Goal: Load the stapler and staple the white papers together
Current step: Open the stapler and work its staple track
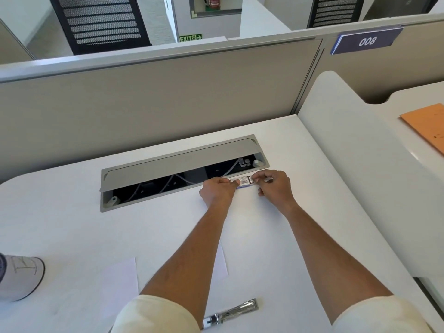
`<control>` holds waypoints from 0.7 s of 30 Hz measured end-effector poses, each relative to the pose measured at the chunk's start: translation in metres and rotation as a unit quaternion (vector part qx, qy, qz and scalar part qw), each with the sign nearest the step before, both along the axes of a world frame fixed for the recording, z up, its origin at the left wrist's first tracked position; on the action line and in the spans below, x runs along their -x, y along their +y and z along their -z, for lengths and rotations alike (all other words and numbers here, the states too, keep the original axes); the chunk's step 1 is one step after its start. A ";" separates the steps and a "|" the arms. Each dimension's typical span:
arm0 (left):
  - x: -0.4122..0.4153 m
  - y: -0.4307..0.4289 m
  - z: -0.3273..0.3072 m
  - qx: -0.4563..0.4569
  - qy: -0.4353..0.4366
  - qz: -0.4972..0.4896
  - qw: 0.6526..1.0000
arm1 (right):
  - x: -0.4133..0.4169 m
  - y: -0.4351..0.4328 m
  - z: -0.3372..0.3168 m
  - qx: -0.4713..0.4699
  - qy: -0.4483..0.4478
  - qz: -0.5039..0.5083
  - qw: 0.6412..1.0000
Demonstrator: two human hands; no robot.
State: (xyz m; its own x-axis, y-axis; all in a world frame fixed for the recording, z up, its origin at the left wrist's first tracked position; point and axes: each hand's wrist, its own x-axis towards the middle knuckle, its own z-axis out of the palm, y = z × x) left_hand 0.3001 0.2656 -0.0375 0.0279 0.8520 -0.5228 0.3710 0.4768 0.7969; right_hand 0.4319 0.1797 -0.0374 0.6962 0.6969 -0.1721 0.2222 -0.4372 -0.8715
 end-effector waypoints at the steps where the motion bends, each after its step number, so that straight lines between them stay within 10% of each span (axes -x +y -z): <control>1: 0.000 0.000 0.000 -0.002 0.000 0.000 1.000 | 0.000 0.000 0.000 0.004 0.003 0.004 1.000; 21: 0.001 0.002 0.010 -0.023 -0.012 0.012 1.000 | 0.005 0.016 -0.003 0.077 0.003 0.060 0.995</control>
State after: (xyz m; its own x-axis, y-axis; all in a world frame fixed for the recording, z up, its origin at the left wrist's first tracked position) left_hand 0.2992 0.2672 -0.0479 0.0610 0.8742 -0.4818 0.3636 0.4301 0.8264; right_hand 0.4264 0.1958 -0.0344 0.7710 0.5740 -0.2759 0.1551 -0.5894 -0.7928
